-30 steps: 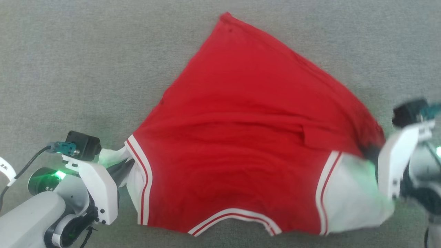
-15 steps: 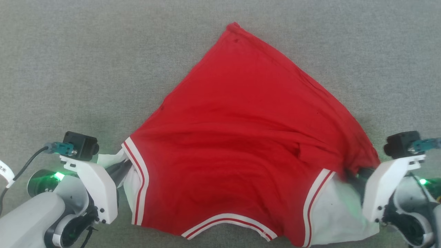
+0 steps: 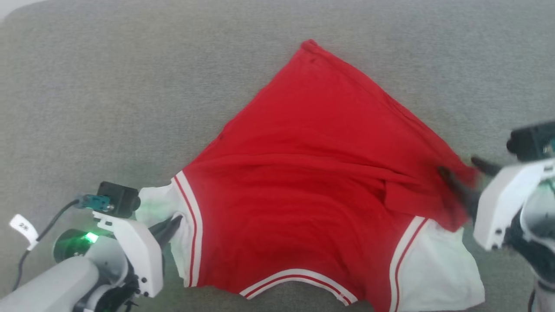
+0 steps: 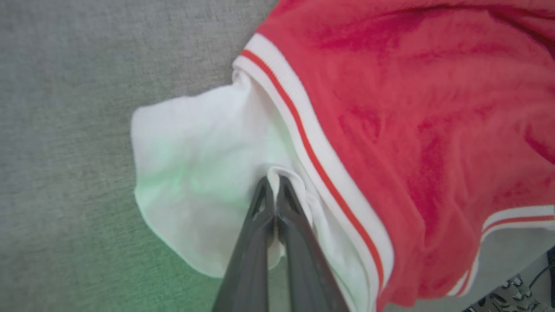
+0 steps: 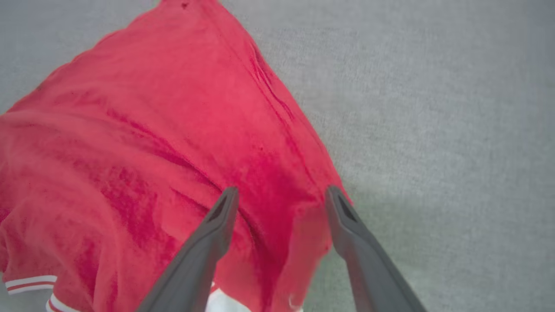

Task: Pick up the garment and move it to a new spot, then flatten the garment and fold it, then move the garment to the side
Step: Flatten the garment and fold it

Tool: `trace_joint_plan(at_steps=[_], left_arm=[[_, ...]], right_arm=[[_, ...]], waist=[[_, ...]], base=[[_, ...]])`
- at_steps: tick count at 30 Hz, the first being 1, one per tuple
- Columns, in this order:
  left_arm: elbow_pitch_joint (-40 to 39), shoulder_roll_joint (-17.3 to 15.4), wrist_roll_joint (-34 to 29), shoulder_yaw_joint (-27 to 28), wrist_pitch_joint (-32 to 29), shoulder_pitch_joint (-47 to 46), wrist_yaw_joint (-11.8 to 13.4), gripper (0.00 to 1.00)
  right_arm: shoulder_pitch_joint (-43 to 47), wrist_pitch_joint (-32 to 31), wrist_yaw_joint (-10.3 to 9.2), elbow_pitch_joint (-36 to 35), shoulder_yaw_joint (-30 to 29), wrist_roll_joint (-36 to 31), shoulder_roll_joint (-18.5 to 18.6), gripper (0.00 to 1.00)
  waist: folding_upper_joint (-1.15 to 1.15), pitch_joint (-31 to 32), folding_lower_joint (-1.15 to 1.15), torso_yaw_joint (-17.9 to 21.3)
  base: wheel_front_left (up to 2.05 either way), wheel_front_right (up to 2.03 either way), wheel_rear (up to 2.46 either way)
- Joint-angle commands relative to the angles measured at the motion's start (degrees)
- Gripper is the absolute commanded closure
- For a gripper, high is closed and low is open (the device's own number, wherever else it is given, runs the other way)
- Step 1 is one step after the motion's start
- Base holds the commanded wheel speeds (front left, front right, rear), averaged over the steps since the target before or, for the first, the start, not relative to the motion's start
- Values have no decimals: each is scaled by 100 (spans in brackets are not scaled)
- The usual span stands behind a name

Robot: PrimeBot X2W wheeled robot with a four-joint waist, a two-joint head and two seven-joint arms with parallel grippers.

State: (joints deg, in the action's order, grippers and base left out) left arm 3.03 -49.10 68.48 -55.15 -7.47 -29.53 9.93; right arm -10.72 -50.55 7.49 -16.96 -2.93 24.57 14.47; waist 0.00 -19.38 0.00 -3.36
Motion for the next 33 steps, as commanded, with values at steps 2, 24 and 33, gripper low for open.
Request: trace_joint_plan(at_steps=[2, 24, 33], left_arm=[[-18, 130, -52, -66, -1, 0, -5, 100], [839, 1490, -369, -467, 60, -698, -757, 100], [1349, 1836, -348, -516, 148, -846, -1060, 100]], right_arm=[[-464, 54, 1, 128, 154, -3, 47, 0], [-4608, 813, 0, 4706, 2353, 27, 883, 0], [-4935, 20, -1, 6822, 2939, 36, 885, 0]], waist=[[0, -23, 0, -199], [0, -571, 0, -1928], [0, -753, 0, -2196]], base=[[0, 0, 0], [0, 0, 0], [0, 0, 0]])
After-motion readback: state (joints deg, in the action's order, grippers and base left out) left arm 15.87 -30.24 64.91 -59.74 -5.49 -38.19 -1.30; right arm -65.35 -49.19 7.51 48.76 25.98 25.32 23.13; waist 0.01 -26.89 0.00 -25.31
